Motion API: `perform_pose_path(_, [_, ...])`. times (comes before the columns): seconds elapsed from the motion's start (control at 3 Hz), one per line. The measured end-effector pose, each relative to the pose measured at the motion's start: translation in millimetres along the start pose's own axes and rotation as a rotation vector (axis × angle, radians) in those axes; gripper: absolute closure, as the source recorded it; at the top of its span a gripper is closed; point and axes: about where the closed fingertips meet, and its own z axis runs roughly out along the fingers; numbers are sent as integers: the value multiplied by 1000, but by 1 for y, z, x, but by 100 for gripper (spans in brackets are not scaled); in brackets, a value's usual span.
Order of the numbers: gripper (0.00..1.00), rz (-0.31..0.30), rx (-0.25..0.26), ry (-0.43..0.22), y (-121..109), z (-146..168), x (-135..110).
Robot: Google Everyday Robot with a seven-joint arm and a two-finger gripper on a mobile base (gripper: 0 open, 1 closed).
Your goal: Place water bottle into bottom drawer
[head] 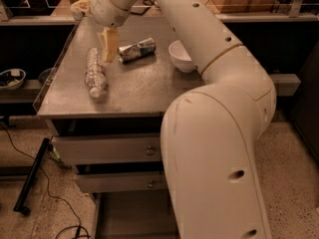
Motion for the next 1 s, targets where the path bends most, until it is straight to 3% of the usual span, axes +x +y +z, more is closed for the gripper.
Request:
perform_pose_path(0.67, [0,-51,-30,75,6,22,-6])
perform_pose_path(1.0, [0,-61,-29,95,7,30,9])
